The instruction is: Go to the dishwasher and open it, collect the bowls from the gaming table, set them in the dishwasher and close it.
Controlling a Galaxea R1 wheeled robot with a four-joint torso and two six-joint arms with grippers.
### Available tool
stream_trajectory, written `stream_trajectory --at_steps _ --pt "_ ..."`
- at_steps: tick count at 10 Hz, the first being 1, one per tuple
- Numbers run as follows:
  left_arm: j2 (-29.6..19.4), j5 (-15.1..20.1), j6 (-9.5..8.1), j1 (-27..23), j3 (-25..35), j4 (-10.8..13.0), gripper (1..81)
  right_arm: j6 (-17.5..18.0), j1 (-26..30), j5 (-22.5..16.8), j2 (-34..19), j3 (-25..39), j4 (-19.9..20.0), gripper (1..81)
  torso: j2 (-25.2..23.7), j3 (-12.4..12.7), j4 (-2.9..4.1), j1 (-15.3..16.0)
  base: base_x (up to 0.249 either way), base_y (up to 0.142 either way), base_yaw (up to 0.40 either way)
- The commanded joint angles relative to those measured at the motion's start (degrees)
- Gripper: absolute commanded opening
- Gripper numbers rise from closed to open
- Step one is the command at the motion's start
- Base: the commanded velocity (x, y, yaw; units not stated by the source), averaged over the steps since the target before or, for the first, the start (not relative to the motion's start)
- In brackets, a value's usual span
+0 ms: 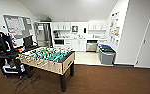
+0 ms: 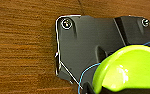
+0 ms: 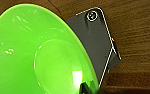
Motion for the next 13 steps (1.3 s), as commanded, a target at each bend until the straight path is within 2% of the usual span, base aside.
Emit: stream_trajectory --at_steps 1,4,11,13 --pt "-1.34 2.03 -0.02 -2.94 -0.01 0.81 1.0 -0.17 3.12 -3.08 -1.99 0.79 -0.43 1.0 0.00 0.00 0.00 0.00 0.156 -0.083 0.000" --pt "-1.34 2.02 -0.02 -2.94 -0.01 0.81 1.0 -0.17 3.12 -3.08 -1.99 0.70 -0.43 1.0 0.00 0.00 0.00 -0.02 0.156 -0.073 0.000" --pt "-1.25 2.02 -0.02 -2.94 -0.01 0.81 1.0 -0.17 3.04 -3.08 -1.82 0.35 -0.43 1.0 0.02 0.00 0.00 0.02 0.157 0.000 0.000" --pt "-1.07 2.03 -0.02 -2.94 -0.01 0.81 1.0 -0.17 2.94 -3.08 -1.82 0.35 -0.43 1.0 0.02 0.00 0.00 0.02 0.157 -0.073 0.000"
